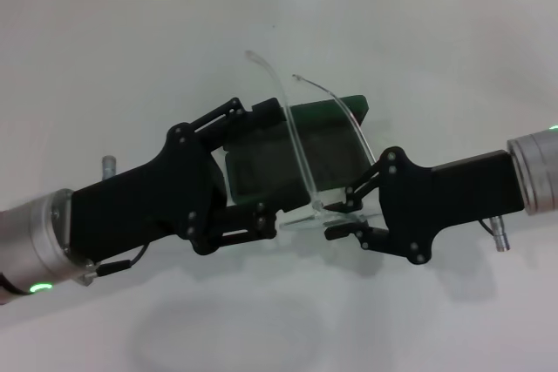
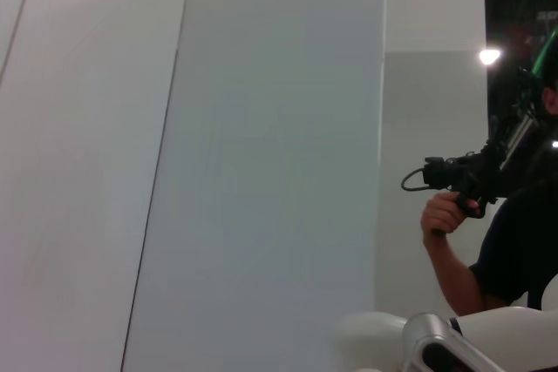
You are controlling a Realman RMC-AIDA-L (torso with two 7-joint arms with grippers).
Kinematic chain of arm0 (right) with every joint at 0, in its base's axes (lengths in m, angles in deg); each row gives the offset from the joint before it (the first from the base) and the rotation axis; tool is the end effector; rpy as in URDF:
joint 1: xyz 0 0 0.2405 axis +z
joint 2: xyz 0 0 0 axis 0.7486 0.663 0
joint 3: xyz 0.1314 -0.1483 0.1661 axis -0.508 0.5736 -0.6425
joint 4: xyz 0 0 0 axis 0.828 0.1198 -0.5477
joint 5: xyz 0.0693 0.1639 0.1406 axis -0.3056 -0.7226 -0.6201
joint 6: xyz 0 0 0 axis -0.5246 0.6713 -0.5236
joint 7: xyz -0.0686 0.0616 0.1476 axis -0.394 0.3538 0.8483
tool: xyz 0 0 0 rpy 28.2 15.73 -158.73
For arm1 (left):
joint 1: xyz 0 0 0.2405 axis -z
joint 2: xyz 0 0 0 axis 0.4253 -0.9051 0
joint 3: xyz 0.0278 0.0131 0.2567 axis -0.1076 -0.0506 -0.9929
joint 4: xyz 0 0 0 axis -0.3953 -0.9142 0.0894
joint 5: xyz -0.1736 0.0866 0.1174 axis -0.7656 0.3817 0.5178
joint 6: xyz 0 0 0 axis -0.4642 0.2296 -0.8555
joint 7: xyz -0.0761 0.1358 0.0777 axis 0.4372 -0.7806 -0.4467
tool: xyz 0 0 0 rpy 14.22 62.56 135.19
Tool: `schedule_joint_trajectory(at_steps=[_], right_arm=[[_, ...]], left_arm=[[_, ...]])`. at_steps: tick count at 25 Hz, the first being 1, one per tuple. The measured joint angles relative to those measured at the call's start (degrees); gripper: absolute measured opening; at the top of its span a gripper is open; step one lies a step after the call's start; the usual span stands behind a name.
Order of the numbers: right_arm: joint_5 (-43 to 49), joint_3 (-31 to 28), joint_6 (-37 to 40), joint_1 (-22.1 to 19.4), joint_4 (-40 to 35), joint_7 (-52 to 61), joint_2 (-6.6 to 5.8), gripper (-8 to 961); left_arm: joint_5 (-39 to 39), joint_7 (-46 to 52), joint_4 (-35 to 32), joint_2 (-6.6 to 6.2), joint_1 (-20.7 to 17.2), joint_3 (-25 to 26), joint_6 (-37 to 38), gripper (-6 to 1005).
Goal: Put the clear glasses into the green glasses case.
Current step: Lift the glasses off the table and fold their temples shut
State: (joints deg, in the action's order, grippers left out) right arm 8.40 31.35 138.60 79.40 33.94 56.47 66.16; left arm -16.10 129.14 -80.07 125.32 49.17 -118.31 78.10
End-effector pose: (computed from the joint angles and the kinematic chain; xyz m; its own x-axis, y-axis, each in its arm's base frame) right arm 0.1732 0.3306 -0.0644 0.6687 0.6612 -0.3402 0.6167 -0.7487 -0.2431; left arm -0.2160 0.2667 -0.0455 0.4580 0.0385 0.8881 0.2007 -0.9777 -0.0611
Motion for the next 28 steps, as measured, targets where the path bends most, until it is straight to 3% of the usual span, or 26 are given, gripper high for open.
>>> schedule_joint_trajectory(at_steps=[4, 15, 28], right_arm=[[-0.2, 1.5, -0.4, 0.6, 0.0, 0.0, -0.02, 134], [-0.3, 5.5, -2.7, 1.3, -1.0, -0.1, -0.07, 139], [-1.7, 6.2, -3.4, 1.5, -1.7, -3.1, 0.01, 144]], left_arm=[[0.0, -0.5, 0.0, 0.39, 0.2, 0.2, -0.7, 862], [1.2, 0.9, 0.1, -0.12, 1.4, 0.0, -1.4, 862], [4.6, 7.5, 0.0, -0.40, 3.5, -0.1, -6.3, 862]])
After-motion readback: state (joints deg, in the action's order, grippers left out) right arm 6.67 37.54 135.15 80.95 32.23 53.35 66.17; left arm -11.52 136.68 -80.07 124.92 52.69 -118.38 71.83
